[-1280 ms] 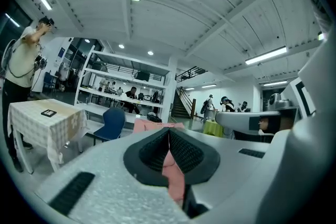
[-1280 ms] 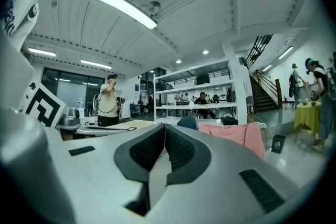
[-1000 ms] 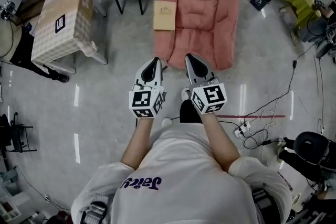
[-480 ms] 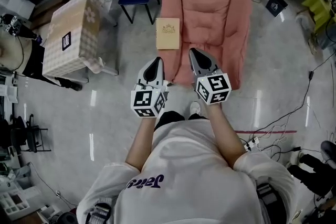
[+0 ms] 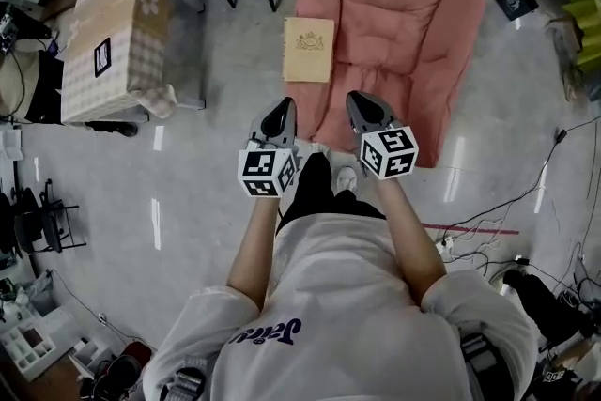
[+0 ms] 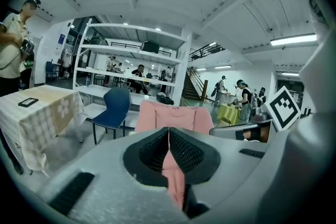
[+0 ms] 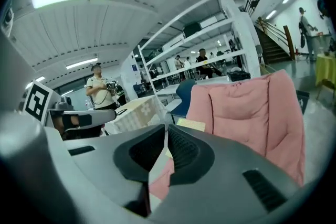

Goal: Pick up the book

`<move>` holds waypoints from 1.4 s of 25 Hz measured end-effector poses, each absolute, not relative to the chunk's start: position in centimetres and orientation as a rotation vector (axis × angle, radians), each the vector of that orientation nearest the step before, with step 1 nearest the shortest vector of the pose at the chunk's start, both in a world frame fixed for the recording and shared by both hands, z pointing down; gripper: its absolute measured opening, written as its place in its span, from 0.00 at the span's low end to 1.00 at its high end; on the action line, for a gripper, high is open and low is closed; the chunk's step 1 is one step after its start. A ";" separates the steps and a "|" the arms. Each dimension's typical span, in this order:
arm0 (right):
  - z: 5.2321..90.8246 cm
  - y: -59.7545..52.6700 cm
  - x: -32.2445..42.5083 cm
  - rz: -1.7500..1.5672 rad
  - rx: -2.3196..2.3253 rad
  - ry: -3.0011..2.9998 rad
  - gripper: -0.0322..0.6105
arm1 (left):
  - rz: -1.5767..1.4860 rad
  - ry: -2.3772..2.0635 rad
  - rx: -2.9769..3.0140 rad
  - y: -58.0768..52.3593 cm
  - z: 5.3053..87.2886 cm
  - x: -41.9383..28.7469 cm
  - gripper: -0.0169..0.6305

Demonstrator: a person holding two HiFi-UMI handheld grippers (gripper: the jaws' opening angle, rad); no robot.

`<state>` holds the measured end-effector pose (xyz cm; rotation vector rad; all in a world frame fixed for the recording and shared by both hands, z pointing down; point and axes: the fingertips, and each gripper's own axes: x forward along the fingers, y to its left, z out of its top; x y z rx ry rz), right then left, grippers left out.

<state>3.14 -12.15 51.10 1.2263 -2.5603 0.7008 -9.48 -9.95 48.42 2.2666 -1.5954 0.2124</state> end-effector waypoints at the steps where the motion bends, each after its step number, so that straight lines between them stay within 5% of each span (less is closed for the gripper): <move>1: 52.2 -12.9 2.6 0.753 1.208 -2.546 0.07 | 0.229 -1.578 2.262 -11.1 49.6 -9.9 0.05; 7: 58.2 -17.1 0.4 0.960 1.123 -2.476 0.09 | 0.319 -1.455 2.190 -17.1 56.6 -11.6 0.05; 15: 66.9 -22.8 -0.7 1.053 0.980 -2.407 0.30 | 0.380 -1.366 2.102 -23.8 65.6 -14.8 0.07; 25: 76.4 -28.2 -1.4 1.225 0.618 -2.511 0.47 | 0.424 -0.962 2.141 -29.2 74.5 -15.1 0.48; 35: 83.1 -33.6 -2.1 1.443 0.424 -2.561 0.51 | 0.402 -0.590 2.112 -33.5 79.3 -13.7 0.56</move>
